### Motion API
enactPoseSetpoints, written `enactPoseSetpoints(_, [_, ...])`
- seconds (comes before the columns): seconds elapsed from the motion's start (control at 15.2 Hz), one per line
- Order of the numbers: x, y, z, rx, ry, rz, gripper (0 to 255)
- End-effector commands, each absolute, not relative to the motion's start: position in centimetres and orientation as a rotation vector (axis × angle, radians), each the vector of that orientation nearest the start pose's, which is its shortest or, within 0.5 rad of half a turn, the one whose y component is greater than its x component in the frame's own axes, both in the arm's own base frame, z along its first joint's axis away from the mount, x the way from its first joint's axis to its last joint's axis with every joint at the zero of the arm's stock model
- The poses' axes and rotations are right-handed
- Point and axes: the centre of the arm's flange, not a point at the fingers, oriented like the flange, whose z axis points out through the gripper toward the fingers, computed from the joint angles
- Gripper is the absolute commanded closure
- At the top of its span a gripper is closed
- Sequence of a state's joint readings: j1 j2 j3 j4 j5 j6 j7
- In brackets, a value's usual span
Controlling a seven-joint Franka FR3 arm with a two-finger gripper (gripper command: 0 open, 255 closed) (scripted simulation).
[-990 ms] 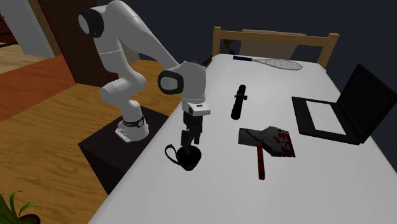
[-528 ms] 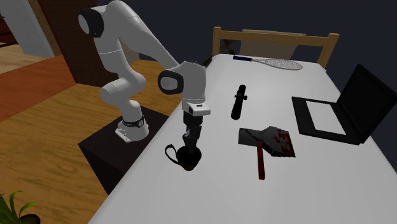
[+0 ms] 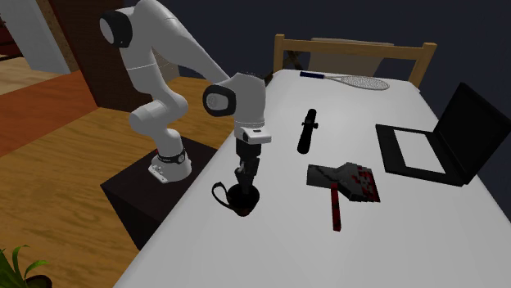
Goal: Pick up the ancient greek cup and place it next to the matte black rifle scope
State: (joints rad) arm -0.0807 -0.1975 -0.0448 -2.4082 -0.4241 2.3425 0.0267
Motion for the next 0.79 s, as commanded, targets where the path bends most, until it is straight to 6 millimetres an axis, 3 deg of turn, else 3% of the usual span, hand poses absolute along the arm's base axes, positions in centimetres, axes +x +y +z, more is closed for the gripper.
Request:
enactPoseSetpoints(0.0, [47.3, -6.7, 41.3, -3.448, -0.218, -0.2, 255])
enactPoseSetpoints(0.73, [47.3, -6.7, 47.1, -3.448, -0.218, -0.2, 255])
